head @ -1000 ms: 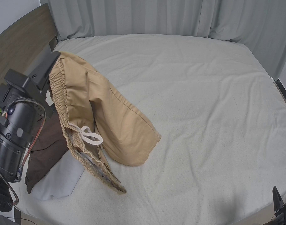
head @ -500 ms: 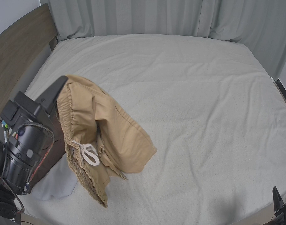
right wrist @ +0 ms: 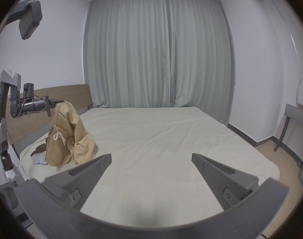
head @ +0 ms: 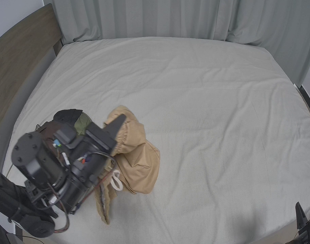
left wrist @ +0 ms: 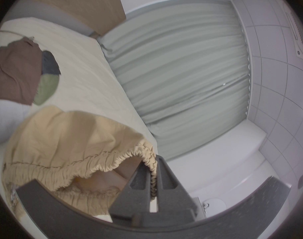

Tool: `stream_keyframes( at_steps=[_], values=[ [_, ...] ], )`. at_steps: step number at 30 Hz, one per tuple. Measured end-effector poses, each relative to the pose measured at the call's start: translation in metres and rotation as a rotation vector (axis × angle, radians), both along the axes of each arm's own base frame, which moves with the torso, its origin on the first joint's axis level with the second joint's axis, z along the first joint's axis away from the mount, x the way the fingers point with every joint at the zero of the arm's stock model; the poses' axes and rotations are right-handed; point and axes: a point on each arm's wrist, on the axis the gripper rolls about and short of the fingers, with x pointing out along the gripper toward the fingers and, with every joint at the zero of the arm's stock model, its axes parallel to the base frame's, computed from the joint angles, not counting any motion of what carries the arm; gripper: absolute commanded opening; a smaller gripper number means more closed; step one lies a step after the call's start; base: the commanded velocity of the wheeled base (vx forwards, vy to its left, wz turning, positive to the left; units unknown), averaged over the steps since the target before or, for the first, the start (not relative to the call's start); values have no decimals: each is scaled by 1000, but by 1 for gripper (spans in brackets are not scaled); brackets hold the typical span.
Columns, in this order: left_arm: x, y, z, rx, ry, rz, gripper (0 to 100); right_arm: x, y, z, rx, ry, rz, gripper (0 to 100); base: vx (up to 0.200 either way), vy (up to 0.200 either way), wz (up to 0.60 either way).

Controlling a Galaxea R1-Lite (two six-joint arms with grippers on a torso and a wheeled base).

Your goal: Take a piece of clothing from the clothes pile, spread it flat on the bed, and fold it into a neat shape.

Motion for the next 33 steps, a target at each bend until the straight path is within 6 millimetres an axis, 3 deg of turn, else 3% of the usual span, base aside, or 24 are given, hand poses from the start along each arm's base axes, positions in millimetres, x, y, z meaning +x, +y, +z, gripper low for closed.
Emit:
stream_keyframes(
  at_steps=[4, 9, 15, 18, 22, 26, 29, 33],
  values=[
    [-2, -39, -3, 15, -14, -103, 0, 0, 0, 0, 0, 0, 1, 100, 0, 0, 0],
    [-13, -102, 5, -29, -71, -258, 0, 0, 0, 0, -1, 0, 2, 100, 0, 0, 0],
    [-34, -161, 31, -133, -159, -460, 0, 0, 0, 0, -1, 0, 2, 100, 0, 0, 0],
    [-43, -177, 54, -207, -217, -541, 0, 0, 0, 0, -1, 0, 1, 100, 0, 0, 0],
    [-46, -180, 79, -291, -245, -577, 0, 0, 0, 0, -1, 0, 0, 100, 0, 0, 0],
    [-39, -171, 90, -323, -240, -566, 0, 0, 0, 0, -1, 0, 0, 100, 0, 0, 0],
    [-29, -159, 82, -294, -205, -535, 0, 0, 0, 0, -1, 0, 1, 100, 0, 0, 0],
    [-11, -135, 51, -205, -123, -461, 0, 0, 0, 0, -1, 0, 1, 100, 0, 0, 0]
  ],
)
